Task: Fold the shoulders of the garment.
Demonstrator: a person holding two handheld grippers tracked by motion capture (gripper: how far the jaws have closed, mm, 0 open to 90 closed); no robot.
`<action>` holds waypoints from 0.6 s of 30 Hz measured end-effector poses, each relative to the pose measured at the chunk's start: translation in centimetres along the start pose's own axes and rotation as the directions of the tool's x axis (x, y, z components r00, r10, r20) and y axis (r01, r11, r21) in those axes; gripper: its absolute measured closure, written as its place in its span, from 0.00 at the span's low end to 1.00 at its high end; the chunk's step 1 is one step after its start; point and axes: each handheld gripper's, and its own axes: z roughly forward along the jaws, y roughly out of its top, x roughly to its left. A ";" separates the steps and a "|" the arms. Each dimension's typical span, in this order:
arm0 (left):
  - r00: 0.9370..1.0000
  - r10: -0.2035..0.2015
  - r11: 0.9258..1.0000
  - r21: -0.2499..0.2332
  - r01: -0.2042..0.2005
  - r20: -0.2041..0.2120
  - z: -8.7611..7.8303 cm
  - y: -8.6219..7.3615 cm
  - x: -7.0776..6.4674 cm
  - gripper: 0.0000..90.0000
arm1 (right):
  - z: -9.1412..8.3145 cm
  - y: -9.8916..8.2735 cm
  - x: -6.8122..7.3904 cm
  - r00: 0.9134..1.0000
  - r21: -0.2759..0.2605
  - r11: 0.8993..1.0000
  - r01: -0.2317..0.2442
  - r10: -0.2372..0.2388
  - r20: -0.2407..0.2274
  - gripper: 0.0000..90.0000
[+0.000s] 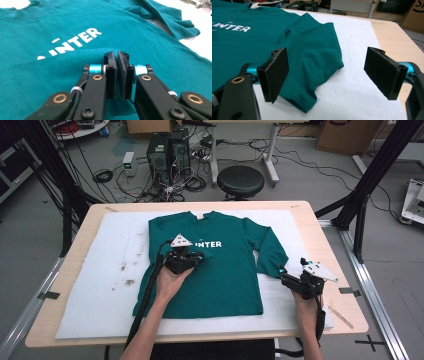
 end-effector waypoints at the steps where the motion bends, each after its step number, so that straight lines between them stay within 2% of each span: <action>1: 1.000 0.009 1.000 0.004 -0.009 0.002 0.3 0.1 -0.3 0.95 | 0.0 0.0 0.0 1.000 0.000 1.000 0.001 -0.001 0.000 0.22; 9: 0.999 0.024 1.000 0.007 -0.024 0.031 1.8 0.6 -1.4 0.95 | 0.0 0.0 0.0 1.000 0.000 1.000 0.001 -0.001 0.000 0.22; 18: 0.998 0.027 1.000 0.009 -0.028 0.049 2.6 0.8 -2.1 0.95 | 0.0 0.0 0.0 1.000 0.001 1.000 0.000 0.000 -0.002 0.22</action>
